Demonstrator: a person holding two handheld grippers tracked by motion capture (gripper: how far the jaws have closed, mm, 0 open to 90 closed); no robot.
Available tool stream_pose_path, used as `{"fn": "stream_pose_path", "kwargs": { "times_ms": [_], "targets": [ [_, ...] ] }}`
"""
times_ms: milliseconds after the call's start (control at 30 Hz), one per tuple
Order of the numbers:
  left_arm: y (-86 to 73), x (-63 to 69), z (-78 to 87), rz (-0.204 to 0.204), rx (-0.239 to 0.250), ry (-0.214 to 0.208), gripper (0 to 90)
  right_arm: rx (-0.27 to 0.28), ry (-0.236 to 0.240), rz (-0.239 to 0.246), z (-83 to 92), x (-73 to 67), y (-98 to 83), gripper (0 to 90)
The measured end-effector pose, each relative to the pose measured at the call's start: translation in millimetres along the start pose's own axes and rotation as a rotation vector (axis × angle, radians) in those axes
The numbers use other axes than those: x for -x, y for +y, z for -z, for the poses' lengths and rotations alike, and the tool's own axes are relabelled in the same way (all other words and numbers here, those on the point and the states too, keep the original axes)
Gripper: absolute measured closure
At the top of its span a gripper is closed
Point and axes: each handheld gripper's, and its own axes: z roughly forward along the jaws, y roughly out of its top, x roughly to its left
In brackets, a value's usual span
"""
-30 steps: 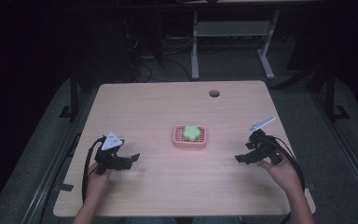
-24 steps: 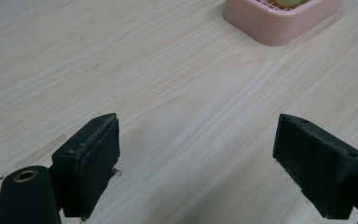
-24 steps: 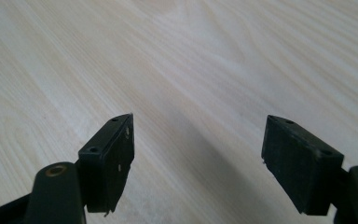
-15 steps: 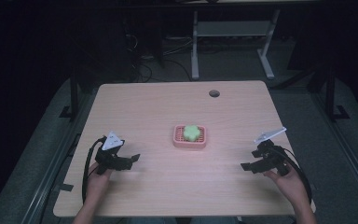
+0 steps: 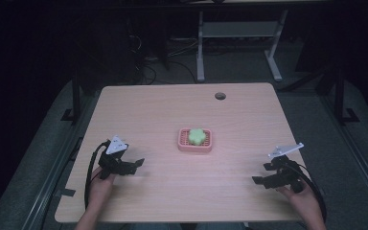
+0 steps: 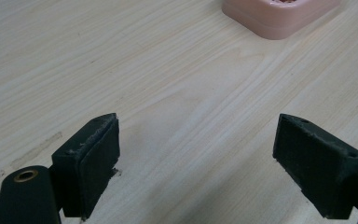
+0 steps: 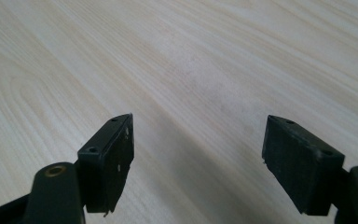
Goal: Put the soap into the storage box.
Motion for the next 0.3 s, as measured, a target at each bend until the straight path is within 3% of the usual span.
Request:
{"fn": "stream_pose_path", "kwargs": {
  "times_ms": [300],
  "targets": [
    [-0.6,1.6,-3.1,-0.001,-0.016,-0.003,14.4,0.048,-0.020,-0.006,5.1,-6.9,-17.6,23.1]
  ]
}}
